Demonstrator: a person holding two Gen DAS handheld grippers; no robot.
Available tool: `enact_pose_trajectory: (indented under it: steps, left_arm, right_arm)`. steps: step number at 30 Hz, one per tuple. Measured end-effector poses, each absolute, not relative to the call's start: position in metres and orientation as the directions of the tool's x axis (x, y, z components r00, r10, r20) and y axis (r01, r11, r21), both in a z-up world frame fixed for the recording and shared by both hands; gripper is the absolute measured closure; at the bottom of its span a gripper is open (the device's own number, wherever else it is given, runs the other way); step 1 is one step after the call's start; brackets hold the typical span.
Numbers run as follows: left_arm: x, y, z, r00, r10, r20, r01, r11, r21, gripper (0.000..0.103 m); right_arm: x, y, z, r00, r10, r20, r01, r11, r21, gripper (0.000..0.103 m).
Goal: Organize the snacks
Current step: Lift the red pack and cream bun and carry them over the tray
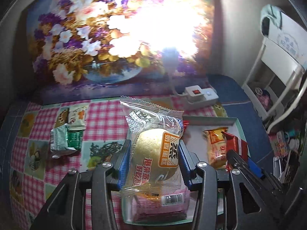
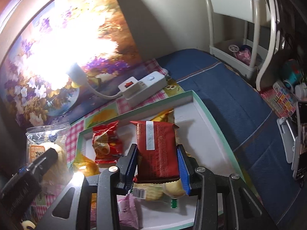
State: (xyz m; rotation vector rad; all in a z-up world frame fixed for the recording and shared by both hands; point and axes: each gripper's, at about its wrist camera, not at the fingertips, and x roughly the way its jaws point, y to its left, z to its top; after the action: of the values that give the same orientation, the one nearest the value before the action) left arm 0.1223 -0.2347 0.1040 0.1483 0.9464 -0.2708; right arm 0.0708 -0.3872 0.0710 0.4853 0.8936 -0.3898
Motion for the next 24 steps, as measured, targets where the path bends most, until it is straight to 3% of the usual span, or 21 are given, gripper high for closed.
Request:
enact_pose_trajectory:
  steps: [24]
  left_arm:
    - [0.124,-0.248,0.071,0.472,-0.153,-0.868,0.323,0.946,0.009,0.054]
  right_arm:
    - [0.074,-0.393,0.046,0.517,-0.086,-0.851,0.519,0.822,0.233,0.061]
